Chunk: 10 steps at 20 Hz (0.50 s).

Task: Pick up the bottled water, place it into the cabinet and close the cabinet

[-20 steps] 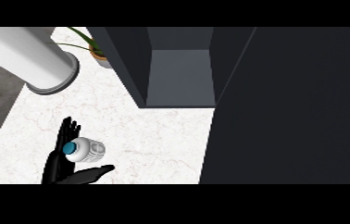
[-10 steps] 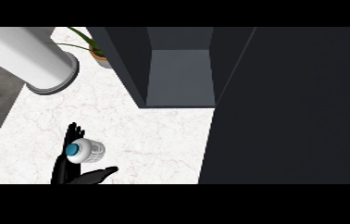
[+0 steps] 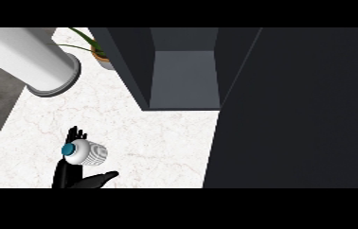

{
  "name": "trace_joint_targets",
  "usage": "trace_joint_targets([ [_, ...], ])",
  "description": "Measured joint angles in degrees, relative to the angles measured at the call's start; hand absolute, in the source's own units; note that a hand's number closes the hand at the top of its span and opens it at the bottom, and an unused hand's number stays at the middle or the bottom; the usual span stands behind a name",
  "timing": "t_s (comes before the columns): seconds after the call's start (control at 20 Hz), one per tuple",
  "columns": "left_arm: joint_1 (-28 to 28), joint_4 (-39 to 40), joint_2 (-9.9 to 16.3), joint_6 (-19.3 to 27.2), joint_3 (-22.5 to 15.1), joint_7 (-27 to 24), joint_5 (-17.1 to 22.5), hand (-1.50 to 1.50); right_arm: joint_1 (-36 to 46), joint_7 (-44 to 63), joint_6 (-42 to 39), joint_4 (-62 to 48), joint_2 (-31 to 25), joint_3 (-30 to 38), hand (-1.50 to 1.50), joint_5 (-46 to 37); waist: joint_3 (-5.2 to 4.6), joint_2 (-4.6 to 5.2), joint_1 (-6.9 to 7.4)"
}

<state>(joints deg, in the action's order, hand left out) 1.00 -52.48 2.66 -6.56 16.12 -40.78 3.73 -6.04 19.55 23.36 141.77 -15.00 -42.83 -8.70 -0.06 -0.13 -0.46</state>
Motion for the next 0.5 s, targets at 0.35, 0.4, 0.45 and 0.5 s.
trace_joint_targets([
  [0.35,-1.9,4.3,0.0,-3.6,0.6,-3.5,2.7,1.50,0.3,-0.7,0.9,-0.6,0.0,-0.9,-1.50,-0.2,0.02,0.01,0.05],
  [0.4,-2.3,4.9,0.0,-3.9,0.8,-3.9,3.1,1.50,-0.9,-2.0,1.3,-0.6,-0.6,-1.8,-1.50,-0.3,0.02,-0.02,-0.06],
  [0.45,-2.9,5.9,0.4,-4.4,1.0,-4.3,3.3,1.50,-1.5,-2.6,1.2,-0.4,-1.4,-1.9,-1.50,-0.4,0.02,-0.03,-0.13],
  [0.5,-3.2,5.8,0.6,-4.7,1.0,-4.2,3.6,1.50,-0.6,-1.8,1.0,-0.5,-1.3,-1.0,-1.50,-0.3,0.02,-0.01,-0.03],
])
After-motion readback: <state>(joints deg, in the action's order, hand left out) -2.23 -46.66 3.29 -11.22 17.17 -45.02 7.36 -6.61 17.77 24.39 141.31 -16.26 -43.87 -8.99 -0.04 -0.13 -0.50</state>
